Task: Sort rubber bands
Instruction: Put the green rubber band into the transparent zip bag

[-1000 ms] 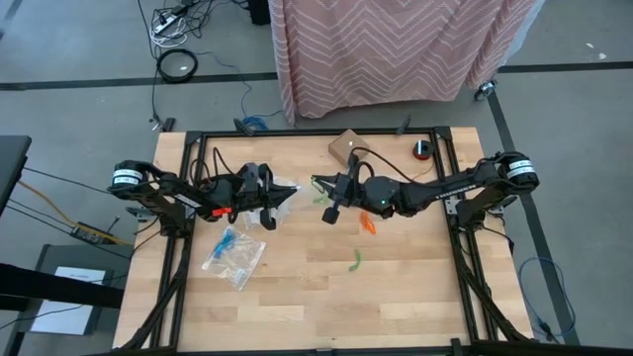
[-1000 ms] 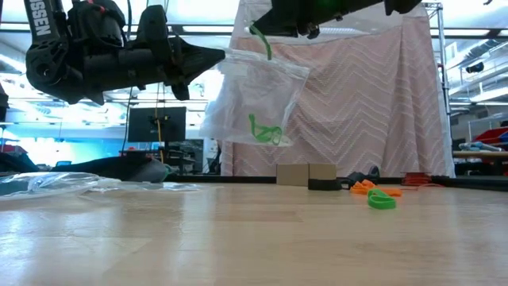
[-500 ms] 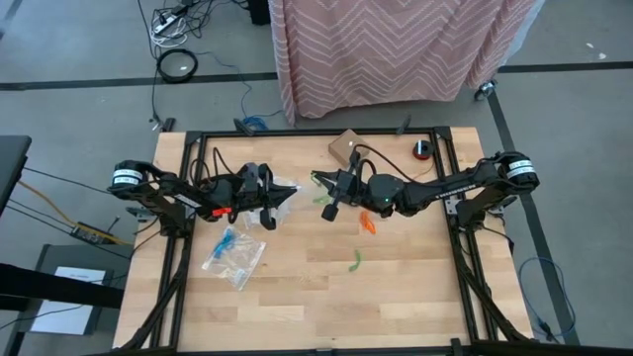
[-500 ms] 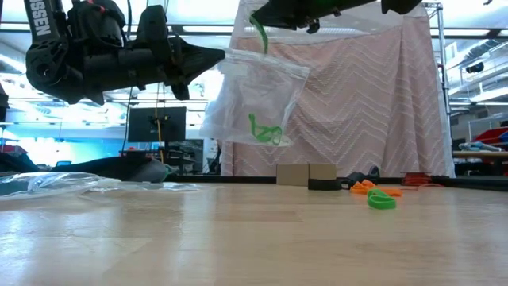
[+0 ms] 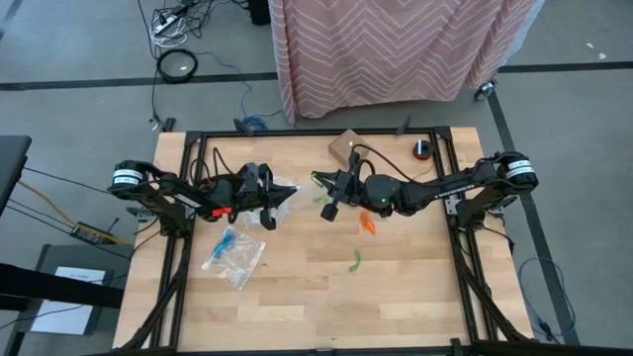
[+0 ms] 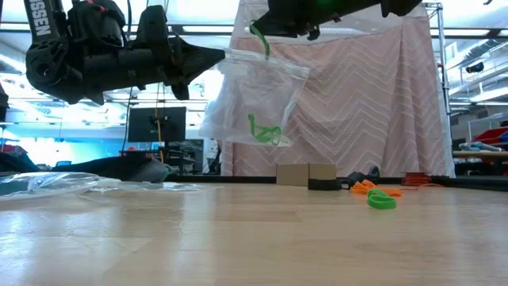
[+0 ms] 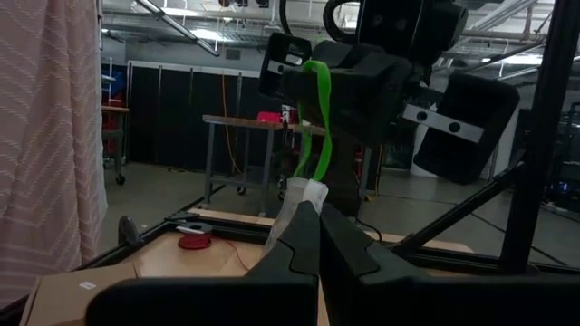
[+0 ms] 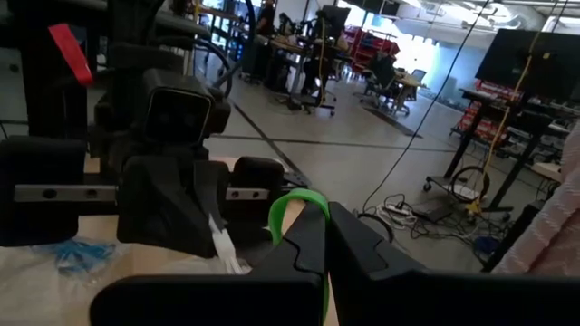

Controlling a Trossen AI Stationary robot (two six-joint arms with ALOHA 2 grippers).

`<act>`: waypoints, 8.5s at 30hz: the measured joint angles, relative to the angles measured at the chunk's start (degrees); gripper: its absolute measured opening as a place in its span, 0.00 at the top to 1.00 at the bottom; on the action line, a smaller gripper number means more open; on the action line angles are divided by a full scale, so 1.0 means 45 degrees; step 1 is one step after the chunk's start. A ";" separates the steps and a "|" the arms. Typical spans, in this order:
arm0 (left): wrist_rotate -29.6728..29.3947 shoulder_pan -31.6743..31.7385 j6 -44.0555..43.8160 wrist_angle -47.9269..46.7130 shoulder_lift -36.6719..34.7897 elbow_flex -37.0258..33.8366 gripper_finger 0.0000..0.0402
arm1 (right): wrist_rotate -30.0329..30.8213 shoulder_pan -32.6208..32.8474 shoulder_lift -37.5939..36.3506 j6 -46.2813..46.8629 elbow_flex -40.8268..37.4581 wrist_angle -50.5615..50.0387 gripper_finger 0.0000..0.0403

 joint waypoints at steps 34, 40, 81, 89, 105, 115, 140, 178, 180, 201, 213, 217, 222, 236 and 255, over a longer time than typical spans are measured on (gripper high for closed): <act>-0.0340 0.0000 -0.0010 0.0369 -0.0005 0.0438 0.99 | 0.0945 0.0015 0.0000 0.2158 0.0000 -0.1029 1.00; -0.0340 0.0024 0.0000 0.0340 -0.0001 0.0476 0.99 | 0.0940 0.0019 0.0000 0.2771 0.0000 -0.2006 1.00; -0.0700 0.0034 0.1010 -0.0583 0.0005 0.0481 0.99 | -0.2173 -0.0207 -0.0511 0.2699 0.0000 -0.4292 0.68; -0.0937 0.0035 0.1013 -0.0615 0.0005 0.0502 0.99 | -0.2355 -0.0512 -0.0499 0.3051 0.0000 -0.4331 0.66; -0.0738 0.0039 0.0967 -0.1102 0.0005 0.1166 0.99 | -0.1510 -0.1108 -0.0476 0.4485 0.0005 -0.5985 0.66; -0.0743 0.0034 0.0923 -0.1627 0.0005 0.1180 0.99 | -0.1343 -0.1294 -0.0471 0.3933 0.0005 -0.5297 0.66; -0.1263 0.0034 0.0923 -0.1544 0.0005 0.1180 0.99 | -0.0885 0.0588 -0.0471 0.3365 0.0005 -0.4640 0.67; -0.1515 0.0039 0.0996 -0.3280 0.0000 0.1166 0.99 | -0.1292 0.0738 -0.1185 0.2725 0.0008 -0.6235 0.85; -0.1520 0.0039 0.1012 -0.3224 0.0000 0.1166 0.99 | -0.1450 0.0738 -0.1180 0.2757 0.0010 -0.6436 0.94; -0.1339 0.0039 0.1044 -0.3361 0.0000 0.1054 0.99 | 0.0537 0.0676 -0.1220 0.2752 0.0010 -0.8180 0.99; -0.1083 0.0039 0.1025 -0.3347 0.0000 0.1054 0.99 | -0.0919 -0.0362 -0.1229 0.2284 0.0010 -0.8171 1.00; -0.1083 0.0039 0.0971 -0.3274 0.0000 0.1054 0.99 | -0.1230 -0.0500 -0.1229 0.2282 0.0010 -0.8210 1.00; -0.1085 0.0019 0.0860 -0.3211 0.0000 0.1078 0.99 | -0.1744 -0.0599 -0.1193 0.2299 0.0010 -0.8210 1.00; -0.0627 0.0010 0.0337 -0.2907 0.0005 0.1098 0.99 | -0.2682 -0.0742 -0.0189 0.2278 0.0005 -0.7754 1.00; 0.0142 0.0005 -0.0335 -0.3060 0.0005 0.1103 0.99 | -0.3554 -0.1176 -0.0199 0.1310 0.0005 -0.6442 1.00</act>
